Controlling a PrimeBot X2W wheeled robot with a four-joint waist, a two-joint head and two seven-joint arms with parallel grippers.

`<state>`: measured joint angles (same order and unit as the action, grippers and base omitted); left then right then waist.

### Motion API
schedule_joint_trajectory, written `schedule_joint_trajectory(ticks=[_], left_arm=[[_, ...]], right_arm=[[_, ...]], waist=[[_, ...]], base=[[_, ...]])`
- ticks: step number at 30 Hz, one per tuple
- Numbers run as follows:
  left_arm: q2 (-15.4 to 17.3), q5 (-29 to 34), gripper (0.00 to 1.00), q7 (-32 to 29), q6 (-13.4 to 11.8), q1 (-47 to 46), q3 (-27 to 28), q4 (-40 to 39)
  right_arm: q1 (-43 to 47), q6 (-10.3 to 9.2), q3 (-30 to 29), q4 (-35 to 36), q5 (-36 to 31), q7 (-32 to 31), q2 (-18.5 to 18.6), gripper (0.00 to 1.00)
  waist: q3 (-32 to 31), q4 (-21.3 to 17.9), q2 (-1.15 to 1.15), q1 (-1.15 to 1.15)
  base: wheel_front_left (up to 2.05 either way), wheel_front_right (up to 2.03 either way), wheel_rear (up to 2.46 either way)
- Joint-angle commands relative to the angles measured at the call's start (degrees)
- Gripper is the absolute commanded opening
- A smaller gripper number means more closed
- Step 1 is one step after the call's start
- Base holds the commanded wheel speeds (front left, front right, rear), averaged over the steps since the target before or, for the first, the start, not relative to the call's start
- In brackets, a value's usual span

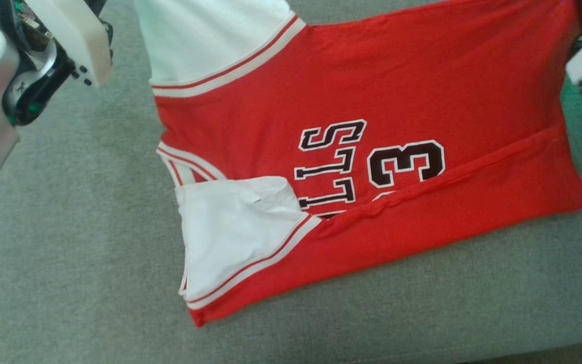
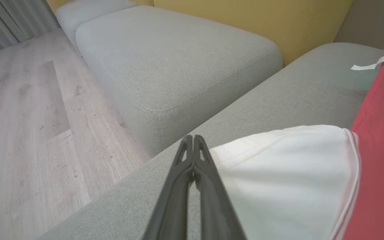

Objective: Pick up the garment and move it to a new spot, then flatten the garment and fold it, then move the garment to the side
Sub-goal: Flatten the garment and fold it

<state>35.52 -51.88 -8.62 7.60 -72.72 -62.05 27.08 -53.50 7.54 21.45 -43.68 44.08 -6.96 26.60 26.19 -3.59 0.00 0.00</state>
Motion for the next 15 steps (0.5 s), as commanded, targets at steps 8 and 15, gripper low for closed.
schedule_joint_trajectory(ticks=[8, 15], left_arm=[[2.81, -2.55, 0.00, 4.99, -0.11, 2.27, 1.64, -3.92], [5.26, -3.96, 0.00, 8.67, -2.54, 11.72, 0.34, -12.30]], right_arm=[[7.07, -0.05, 0.95, 4.09, 5.43, 1.53, 5.18, 0.00], [15.53, -0.05, 0.07, 6.44, 8.33, 3.12, 8.42, 0.00]], waist=[[-4.08, 2.66, 0.00, 0.00], [-6.86, 4.93, 0.00, 0.00]], base=[[0.00, 0.00, 0.00], [0.00, 0.00, 0.00]])
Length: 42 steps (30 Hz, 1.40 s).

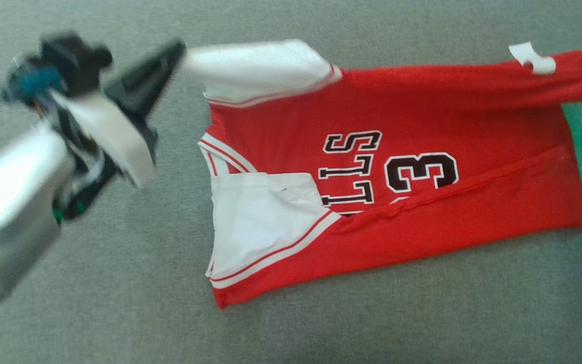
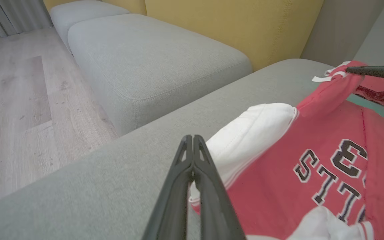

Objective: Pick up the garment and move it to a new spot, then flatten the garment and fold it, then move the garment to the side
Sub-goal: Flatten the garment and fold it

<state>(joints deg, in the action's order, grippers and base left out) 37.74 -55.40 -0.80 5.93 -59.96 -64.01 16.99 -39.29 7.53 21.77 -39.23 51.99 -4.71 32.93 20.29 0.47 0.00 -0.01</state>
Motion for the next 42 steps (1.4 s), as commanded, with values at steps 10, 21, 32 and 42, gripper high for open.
schedule_joint_trajectory(ticks=[10, 21, 32, 42], left_arm=[[7.33, 0.61, 0.00, 4.25, -9.84, 12.93, -1.40, -16.23], [7.19, 0.26, 0.00, 7.18, -16.03, 22.00, -3.90, -22.95], [5.85, -1.47, 0.00, 9.61, -17.95, 25.54, -3.81, -23.17], [-0.69, -4.29, 1.00, 14.25, -19.45, 30.20, -1.73, -18.86]], right_arm=[[11.37, -0.04, -2.90, 6.12, 1.01, 2.26, 4.18, 0.00], [20.77, -0.04, -7.67, 10.22, -0.22, 1.40, 4.34, 0.00], [27.84, -0.04, -14.87, 15.44, -3.42, -1.23, 1.87, 0.00], [31.48, -0.04, -19.70, 16.88, -7.38, -0.90, -2.79, 1.00]], waist=[[-3.03, 2.50, 0.00, 0.01], [-3.70, 3.29, 0.00, 0.01], [-3.90, 3.36, 0.00, 0.01], [-4.71, 3.01, 0.00, 0.01]], base=[[0.00, 0.00, 0.00], [0.00, 0.00, 0.00], [0.00, 0.00, 0.00], [0.00, 0.00, 0.00]])
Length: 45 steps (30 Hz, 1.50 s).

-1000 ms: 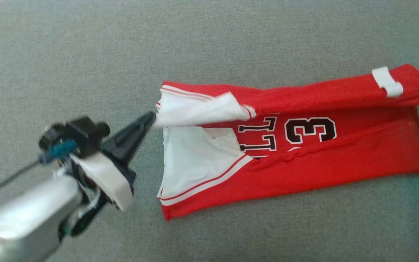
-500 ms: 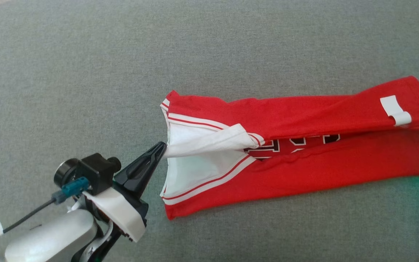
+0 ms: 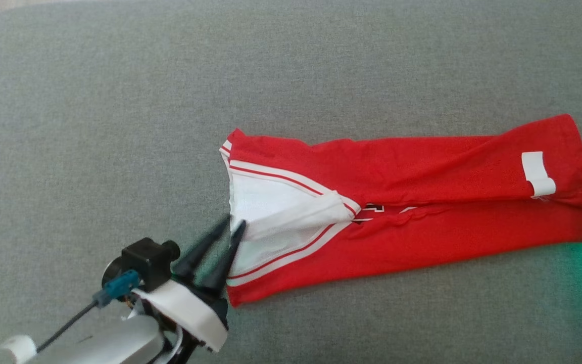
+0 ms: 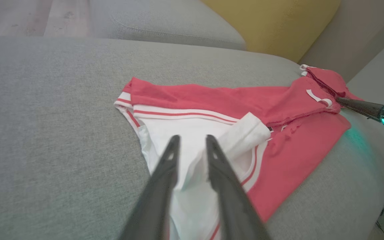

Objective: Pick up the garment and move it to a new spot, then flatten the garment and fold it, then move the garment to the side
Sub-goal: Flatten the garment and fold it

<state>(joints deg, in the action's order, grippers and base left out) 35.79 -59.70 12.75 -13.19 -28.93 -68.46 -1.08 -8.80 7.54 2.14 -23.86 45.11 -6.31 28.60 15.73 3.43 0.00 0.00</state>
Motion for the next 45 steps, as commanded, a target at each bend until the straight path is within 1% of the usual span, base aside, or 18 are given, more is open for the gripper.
schedule_joint_trajectory(ticks=[1, 4, 5, 8, 10, 12, 13, 16, 21, 24, 27, 28, 29, 30, 33, 37, 40, 45], left_arm=[[0.27, 0.52, 1.00, 1.25, -0.88, -0.45, 3.47, 0.22], [-3.26, 2.67, 1.00, 2.10, -3.21, 1.12, 7.04, 3.06], [-4.79, 3.90, 1.00, 2.17, -4.12, 1.68, 9.36, 3.59], [-9.24, 10.37, 1.00, 2.22, -6.78, 4.59, 17.16, 4.03], [-11.54, 15.42, 1.00, 2.23, -8.13, 6.94, 21.20, 4.17], [-13.32, 20.31, 1.00, 2.23, -9.13, 9.10, 24.56, 4.21], [-13.32, 20.31, 1.00, 2.23, -9.13, 9.10, 24.56, 4.21], [-15.73, 26.41, 1.00, 2.24, -10.12, 12.26, 29.15, 3.53], [-19.52, 34.06, 1.00, 2.24, -9.77, 17.73, 34.61, 1.44], [-21.70, 36.92, 1.00, 2.24, -8.67, 20.87, 36.76, 0.65], [-23.63, 39.21, 1.00, 2.24, -6.86, 23.26, 37.98, 0.80], [-24.17, 39.88, 1.00, 2.24, -6.22, 23.83, 38.30, 0.98], [-24.60, 40.58, 1.00, 2.24, -5.65, 24.28, 38.59, 1.26], [-25.01, 41.30, 1.00, 2.24, -5.23, 24.60, 38.99, 1.44], [-26.14, 42.78, 1.00, 2.24, -4.15, 25.44, 40.74, 1.54], [-27.34, 44.36, 1.00, 2.24, -2.92, 26.47, 43.36, 1.42], [-28.11, 45.39, 1.00, 2.25, -1.77, 26.94, 44.90, 1.43], [-29.13, 46.90, 1.00, 2.25, 0.25, 27.06, 46.94, 1.70]], right_arm=[[1.46, -0.05, -0.85, 1.67, -0.88, 1.37, 0.78, 1.00], [3.30, -0.05, -3.08, 2.97, -3.28, 3.97, -1.69, 1.00], [3.91, -0.05, -4.03, 3.33, -4.12, 5.15, -2.67, 1.00], [5.23, -0.05, -6.00, 4.54, -6.78, 7.16, -6.11, 1.00], [5.30, -0.05, -7.29, 4.85, -8.36, 7.79, -8.22, 1.00], [4.91, -0.05, -8.61, 4.31, -10.29, 8.03, -9.59, 1.00], [4.91, -0.05, -8.61, 4.31, -10.29, 8.03, -9.59, 1.00], [3.75, -0.05, -10.58, 2.80, -12.77, 7.41, -11.31, 1.00], [1.02, -0.05, -15.51, -1.93, -17.09, 5.57, -12.65, 1.00], [-0.69, -0.05, -17.49, -6.47, -18.92, 3.37, -12.92, 1.00], [-2.05, -0.05, -18.45, -11.16, -20.86, 0.98, -13.11, 1.00], [-2.45, -0.05, -18.42, -12.39, -21.09, 0.01, -13.29, 0.49], [-2.84, -0.05, -18.45, -13.35, -20.83, -0.94, -13.63, 0.10], [-3.18, -0.05, -18.37, -13.98, -20.11, -2.00, -14.08, 0.00], [-3.14, -0.05, -17.20, -13.10, -18.05, -3.55, -14.23, 0.00], [-1.99, -0.05, -16.71, -10.51, -17.55, -1.09, -11.65, 0.00], [-1.49, -0.05, -17.60, -9.93, -17.54, -0.03, -9.33, 0.00], [-1.48, -0.05, -19.51, -8.18, -15.85, 0.39, -6.59, 0.00]], waist=[[-0.35, 0.12, 0.00, 0.00], [-0.98, 0.42, 0.00, 0.00], [-1.22, 0.64, 0.00, 0.00], [-2.18, 1.09, 0.00, 0.00], [-2.84, 1.37, 0.00, 0.00], [-3.49, 1.89, 0.00, 0.00], [-3.49, 1.89, 0.00, 0.00], [-4.51, 2.97, 0.00, 0.00], [-5.87, 5.05, 0.00, 0.00], [-6.50, 5.96, 0.00, 0.00], [-7.03, 6.68, 0.00, 0.00], [-7.19, 6.85, 0.00, 0.00], [-7.32, 6.97, 0.00, 0.00], [-7.41, 7.04, 0.00, 0.00], [-7.52, 6.92, 0.00, 0.00], [-7.41, 5.60, 0.00, 0.00], [-7.23, 4.28, 0.00, 0.00], [-7.25, 2.18, 0.00, 0.00]], base=[[0.00, 0.00, 0.00], [0.00, 0.00, 0.00], [0.00, 0.00, 0.00], [0.00, 0.00, 0.00], [0.00, 0.00, 0.00], [0.00, 0.00, 0.00], [0.00, 0.00, 0.00], [0.00, 0.00, 0.00], [0.00, 0.00, 0.00], [0.00, 0.00, 0.00], [0.00, 0.00, 0.00], [0.00, 0.00, 0.00], [0.00, 0.00, 0.00], [0.00, 0.00, 0.00], [0.00, 0.00, 0.00], [0.00, 0.00, 0.00], [0.00, 0.00, 0.00], [0.00, 0.00, 0.00]])
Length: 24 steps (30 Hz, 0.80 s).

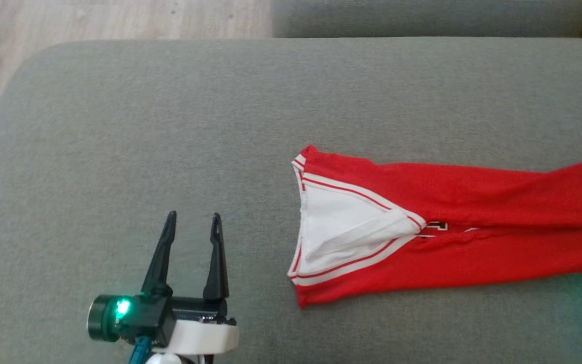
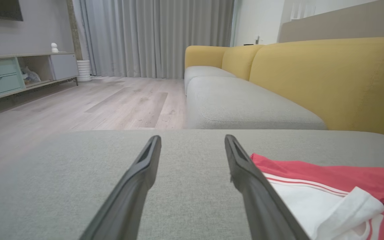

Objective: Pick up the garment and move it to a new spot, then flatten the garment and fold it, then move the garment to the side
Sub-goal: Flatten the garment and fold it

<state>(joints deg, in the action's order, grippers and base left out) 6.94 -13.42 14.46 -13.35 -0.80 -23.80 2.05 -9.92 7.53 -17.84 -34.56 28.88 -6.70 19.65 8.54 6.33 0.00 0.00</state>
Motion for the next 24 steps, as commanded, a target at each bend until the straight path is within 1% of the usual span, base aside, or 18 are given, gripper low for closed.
schedule_joint_trajectory(ticks=[1, 4, 9, 12, 13, 16, 19, 22, 24], left_arm=[[-0.43, 0.91, 1.00, 0.53, 0.77, -1.00, 2.60, -1.30], [-0.86, 1.72, 1.00, 0.53, 1.79, -0.92, 3.34, -1.02], [-1.35, 2.77, 1.00, 0.53, 3.19, -0.61, 4.46, -0.42], [-1.66, 3.24, 1.00, 0.53, 4.03, -0.44, 4.62, 0.31], [-1.66, 3.24, 1.00, 0.53, 4.03, -0.44, 4.62, 0.31], [-2.03, 3.62, 1.00, 0.53, 4.86, -0.47, 4.45, 1.04], [-2.34, 3.92, 1.00, 0.53, 5.59, -0.49, 4.32, 1.60], [-2.61, 4.09, 1.00, 0.53, 5.90, -0.23, 4.55, 1.78], [-2.80, 4.13, 1.00, 0.53, 6.12, 0.07, 4.65, 1.90]], right_arm=[[-0.42, -0.04, 0.54, 3.56, 0.73, 0.89, 2.48, 0.00], [-0.63, -0.04, 2.31, 8.94, 3.00, 0.97, 1.51, 0.00], [-0.83, -0.04, 9.38, 23.64, 6.06, -1.28, -3.72, 0.00], [-1.33, -0.04, 14.53, 29.95, 7.09, -2.78, -6.90, 0.00], [-1.33, -0.04, 14.53, 29.95, 7.09, -2.78, -6.90, 0.00], [-1.69, -0.04, 19.91, 33.35, 7.09, -3.64, -10.19, 0.00], [-1.47, -0.04, 25.71, 35.02, 6.78, -4.48, -13.25, 0.00], [-0.84, -0.04, 31.75, 35.42, 6.43, -5.12, -15.02, 0.00], [-0.38, -0.04, 35.07, 34.28, 6.05, -5.16, -15.78, 0.00]], waist=[[-0.13, -1.09, 0.00, 0.00], [-0.18, -1.85, 0.00, 0.00], [-0.49, -2.62, 0.00, 0.00], [-1.02, -2.26, 0.00, 0.00], [-1.02, -2.26, 0.00, 0.00], [-1.75, -1.26, 0.00, 0.00], [-2.30, 0.19, 0.00, 0.00], [-2.47, 1.49, 0.00, 0.00], [-2.53, 2.32, 0.00, 0.00]], base=[[0.00, 0.00, 0.00], [0.00, 0.00, 0.00], [0.00, 0.00, 0.00], [0.00, 0.00, 0.00], [0.00, 0.00, 0.00], [0.00, 0.00, 0.00], [0.00, 0.00, 0.00], [0.00, 0.00, 0.00], [0.00, 0.00, 0.00]])
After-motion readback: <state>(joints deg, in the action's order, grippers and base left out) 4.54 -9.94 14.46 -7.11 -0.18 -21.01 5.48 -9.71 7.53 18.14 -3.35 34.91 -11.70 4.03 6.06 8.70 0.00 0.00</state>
